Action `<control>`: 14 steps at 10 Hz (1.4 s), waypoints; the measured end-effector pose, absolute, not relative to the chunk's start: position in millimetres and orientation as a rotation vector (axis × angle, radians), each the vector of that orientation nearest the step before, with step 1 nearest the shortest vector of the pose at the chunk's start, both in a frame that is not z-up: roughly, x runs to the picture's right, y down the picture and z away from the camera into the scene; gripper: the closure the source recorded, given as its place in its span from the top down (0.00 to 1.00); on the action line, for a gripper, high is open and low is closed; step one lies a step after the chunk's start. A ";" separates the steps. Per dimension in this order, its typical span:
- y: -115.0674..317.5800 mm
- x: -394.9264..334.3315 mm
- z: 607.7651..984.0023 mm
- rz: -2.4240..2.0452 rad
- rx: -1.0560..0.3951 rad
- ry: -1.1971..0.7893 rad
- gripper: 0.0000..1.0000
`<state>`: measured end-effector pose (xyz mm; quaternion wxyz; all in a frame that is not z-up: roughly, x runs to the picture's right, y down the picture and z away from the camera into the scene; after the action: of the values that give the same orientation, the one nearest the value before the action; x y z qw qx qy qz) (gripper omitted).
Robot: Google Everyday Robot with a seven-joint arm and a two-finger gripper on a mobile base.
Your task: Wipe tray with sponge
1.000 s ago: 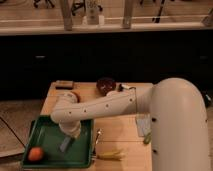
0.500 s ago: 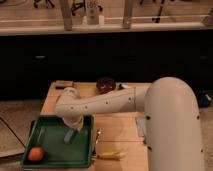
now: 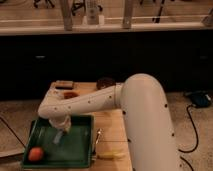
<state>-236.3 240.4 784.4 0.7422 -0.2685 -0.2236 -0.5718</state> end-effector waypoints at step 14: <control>240.5 -140.6 786.7 -1.265 -0.635 -0.433 0.04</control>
<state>-140.6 240.5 786.7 0.7383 -0.2894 -0.1972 -0.5764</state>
